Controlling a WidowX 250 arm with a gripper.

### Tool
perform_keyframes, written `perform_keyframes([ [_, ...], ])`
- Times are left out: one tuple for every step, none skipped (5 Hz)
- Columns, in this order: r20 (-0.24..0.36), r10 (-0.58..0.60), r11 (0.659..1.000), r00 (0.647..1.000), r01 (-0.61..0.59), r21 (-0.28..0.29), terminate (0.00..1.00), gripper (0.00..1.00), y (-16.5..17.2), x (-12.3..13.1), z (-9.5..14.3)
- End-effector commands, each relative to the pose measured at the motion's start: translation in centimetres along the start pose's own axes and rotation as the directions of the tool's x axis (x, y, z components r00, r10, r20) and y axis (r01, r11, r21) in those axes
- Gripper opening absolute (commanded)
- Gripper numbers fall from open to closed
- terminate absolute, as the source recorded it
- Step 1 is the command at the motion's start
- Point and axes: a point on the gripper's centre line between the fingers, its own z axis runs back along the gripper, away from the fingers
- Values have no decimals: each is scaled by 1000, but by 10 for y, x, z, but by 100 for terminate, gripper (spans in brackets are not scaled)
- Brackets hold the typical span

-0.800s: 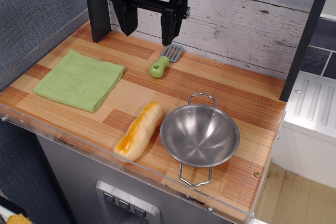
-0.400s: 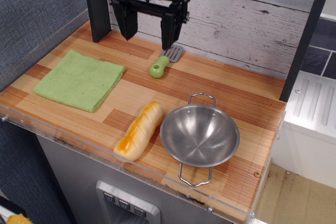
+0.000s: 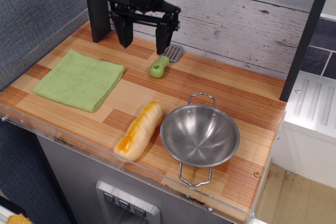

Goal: Pick up the green spatula and place it on the green cloth

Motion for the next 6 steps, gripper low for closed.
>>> perform_keyframes([
  [122, 24, 1000, 992, -25, 12, 0, 100, 4, 26, -23],
  [121, 34, 999, 992, -34, 1, 0, 100, -2, 22, -32],
  [96, 48, 999, 994, -47, -14, 0, 100, -1, 23, -38],
  [80, 55, 998, 995, -54, -12, 0, 100, -1, 25, -45],
  [63, 59, 998, 996, -59, -1, 0, 100, 2, 25, -55],
  [63, 71, 997, 995, -71, -3, 0, 0, 5, 25, -56],
])
